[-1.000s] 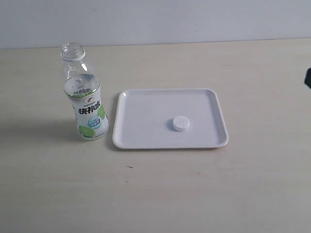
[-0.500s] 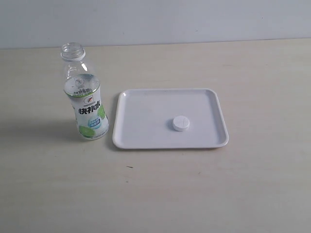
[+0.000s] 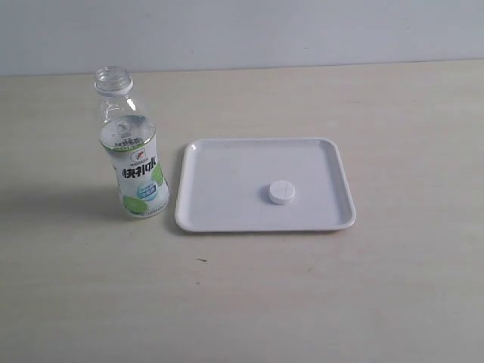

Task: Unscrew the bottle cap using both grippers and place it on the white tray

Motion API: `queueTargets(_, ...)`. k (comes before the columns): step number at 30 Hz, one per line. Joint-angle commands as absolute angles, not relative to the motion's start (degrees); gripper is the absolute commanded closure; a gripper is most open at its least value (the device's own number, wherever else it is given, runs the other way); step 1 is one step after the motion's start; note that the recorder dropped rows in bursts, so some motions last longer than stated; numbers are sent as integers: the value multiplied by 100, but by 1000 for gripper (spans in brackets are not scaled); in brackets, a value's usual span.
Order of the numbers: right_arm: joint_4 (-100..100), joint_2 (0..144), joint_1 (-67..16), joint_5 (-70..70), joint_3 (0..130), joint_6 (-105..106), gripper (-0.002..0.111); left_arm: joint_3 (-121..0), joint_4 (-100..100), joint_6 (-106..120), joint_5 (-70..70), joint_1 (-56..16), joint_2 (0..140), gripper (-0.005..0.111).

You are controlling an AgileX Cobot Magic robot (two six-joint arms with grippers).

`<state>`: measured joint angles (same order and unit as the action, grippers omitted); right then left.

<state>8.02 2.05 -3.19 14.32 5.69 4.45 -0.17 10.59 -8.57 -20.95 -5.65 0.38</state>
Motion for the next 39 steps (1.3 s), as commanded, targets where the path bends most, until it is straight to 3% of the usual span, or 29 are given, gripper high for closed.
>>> queueTargets(1, 812, 66, -287, 1167, 396, 439, 108, 0, 1004, -878, -2083, -592, 0, 107)
queueTargets(39, 247, 0, 240, 1568, 0, 482, 108, 0, 1004, -878, -2083, -592, 0, 107)
